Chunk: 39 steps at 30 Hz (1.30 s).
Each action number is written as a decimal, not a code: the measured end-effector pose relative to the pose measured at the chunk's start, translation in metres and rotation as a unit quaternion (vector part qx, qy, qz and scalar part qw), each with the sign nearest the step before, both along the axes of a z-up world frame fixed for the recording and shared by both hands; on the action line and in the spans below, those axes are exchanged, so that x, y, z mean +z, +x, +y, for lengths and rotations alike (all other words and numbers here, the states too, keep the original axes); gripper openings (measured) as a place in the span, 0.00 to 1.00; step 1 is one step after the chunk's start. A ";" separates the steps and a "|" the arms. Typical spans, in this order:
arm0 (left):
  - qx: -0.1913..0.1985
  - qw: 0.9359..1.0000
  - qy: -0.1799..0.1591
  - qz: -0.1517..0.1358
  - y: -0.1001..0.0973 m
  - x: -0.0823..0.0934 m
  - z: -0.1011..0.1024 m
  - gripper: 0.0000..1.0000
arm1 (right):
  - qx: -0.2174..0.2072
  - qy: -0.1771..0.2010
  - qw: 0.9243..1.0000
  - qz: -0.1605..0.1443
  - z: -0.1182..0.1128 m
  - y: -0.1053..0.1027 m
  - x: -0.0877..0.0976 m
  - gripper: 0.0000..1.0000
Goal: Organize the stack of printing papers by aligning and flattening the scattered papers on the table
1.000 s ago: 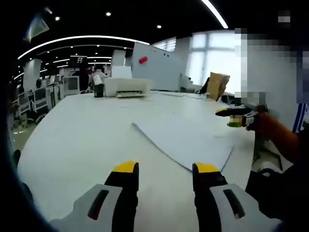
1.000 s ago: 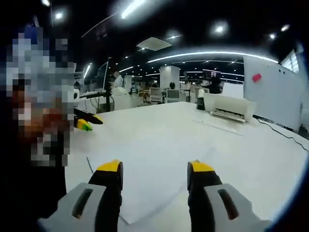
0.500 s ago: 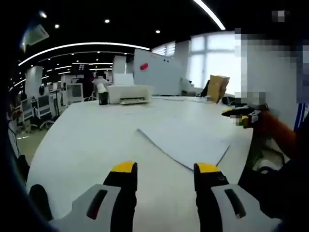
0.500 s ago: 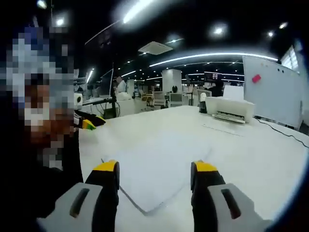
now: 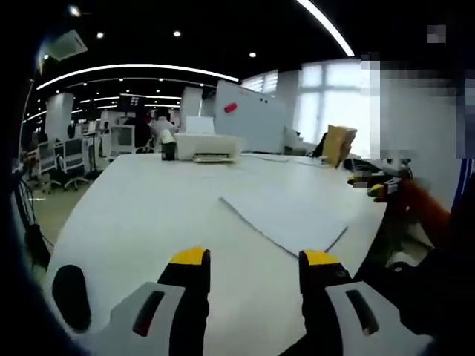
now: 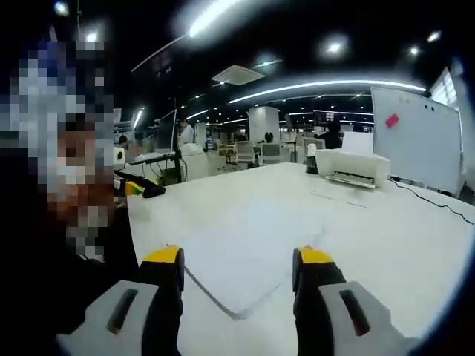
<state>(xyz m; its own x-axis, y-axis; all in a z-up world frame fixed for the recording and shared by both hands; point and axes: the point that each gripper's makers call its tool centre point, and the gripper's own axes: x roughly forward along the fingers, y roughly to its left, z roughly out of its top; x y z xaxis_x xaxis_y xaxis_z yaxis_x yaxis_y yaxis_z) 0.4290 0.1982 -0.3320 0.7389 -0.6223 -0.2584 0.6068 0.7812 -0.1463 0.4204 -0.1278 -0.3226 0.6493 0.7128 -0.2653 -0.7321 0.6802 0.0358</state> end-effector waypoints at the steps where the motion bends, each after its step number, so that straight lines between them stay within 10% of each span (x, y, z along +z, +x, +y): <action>1: 0.003 1.000 -0.001 -0.002 -0.001 0.001 0.003 0.51 | -0.001 0.000 1.000 -0.001 -0.001 -0.001 0.001 0.54; 39: 0.073 0.996 -0.016 -0.055 -0.090 0.062 0.078 0.51 | 0.000 -0.034 0.999 -0.042 -0.028 -0.055 0.043 0.48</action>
